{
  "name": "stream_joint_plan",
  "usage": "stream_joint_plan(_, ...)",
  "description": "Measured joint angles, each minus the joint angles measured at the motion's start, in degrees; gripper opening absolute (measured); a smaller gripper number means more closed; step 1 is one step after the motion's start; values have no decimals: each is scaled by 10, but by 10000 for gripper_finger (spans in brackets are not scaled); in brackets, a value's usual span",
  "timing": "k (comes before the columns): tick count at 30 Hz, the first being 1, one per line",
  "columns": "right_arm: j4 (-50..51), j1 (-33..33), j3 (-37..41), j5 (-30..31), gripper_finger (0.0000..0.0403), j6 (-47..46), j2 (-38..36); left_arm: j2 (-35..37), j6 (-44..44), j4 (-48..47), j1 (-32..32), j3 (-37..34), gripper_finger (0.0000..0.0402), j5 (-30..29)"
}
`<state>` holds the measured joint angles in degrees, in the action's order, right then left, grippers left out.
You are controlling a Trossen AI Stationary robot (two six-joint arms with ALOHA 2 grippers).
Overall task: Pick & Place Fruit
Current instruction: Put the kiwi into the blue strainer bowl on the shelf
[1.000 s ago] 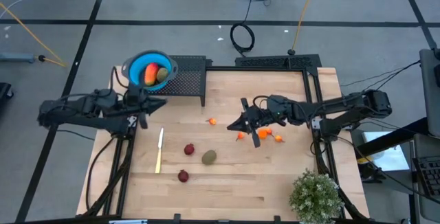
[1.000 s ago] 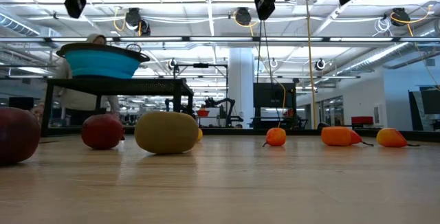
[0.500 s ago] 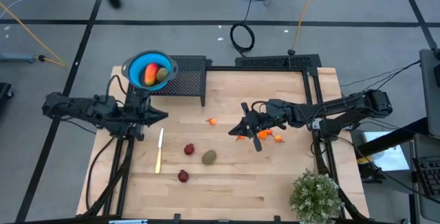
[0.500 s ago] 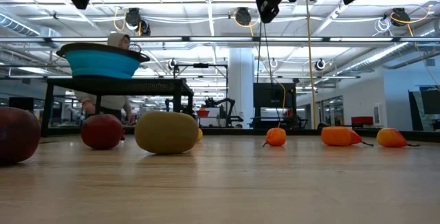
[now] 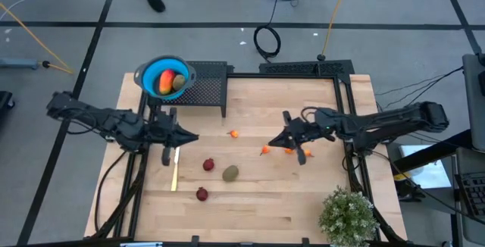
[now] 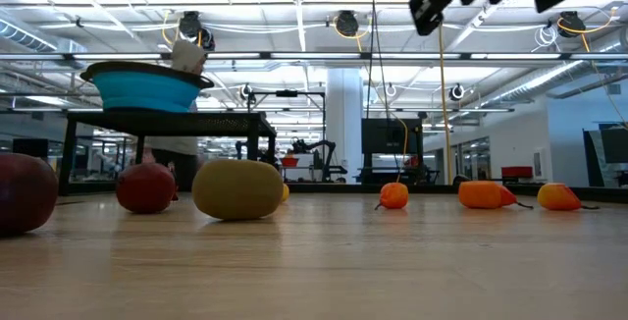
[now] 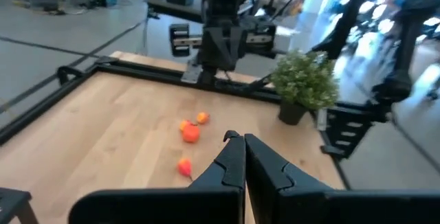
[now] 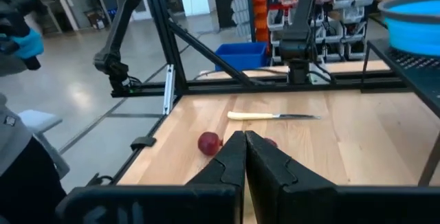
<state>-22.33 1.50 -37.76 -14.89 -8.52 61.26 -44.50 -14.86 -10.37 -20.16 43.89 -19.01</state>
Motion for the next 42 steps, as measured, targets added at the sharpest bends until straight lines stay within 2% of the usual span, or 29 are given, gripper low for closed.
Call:
stream_joint_plan(7, -1, 0, 74, 0, 4, 0, -115, -124, -14, -17, -14, 85, 0, -38)
stream_joint_plan(12, -1, 0, 121, -2, 4, 0, -196, -214, -44, -62, -19, 166, 0, -47)
stream_joint_plan(21, -1, 0, 188, -4, 4, 0, -309, -366, -150, -244, -21, 343, 0, -50)
stream_joint_plan(25, 0, 0, 208, -4, 4, 0, -337, -415, -204, -298, -21, 404, 0, -24)
stream_joint_plan(30, 0, 0, 221, -4, 4, 0, -359, -464, -283, -326, -24, 437, 0, 17)
stream_joint_plan(35, -1, 0, 221, -5, 4, 0, -366, -504, -385, -332, -30, 439, 0, 56)
stream_joint_plan(38, -1, 0, 221, -8, 4, 0, -367, -529, -434, -334, -35, 439, 0, 66)
stream_joint_plan(42, -1, 0, 221, -41, 4, 2, -367, -562, -474, -336, -39, 439, 0, 68)
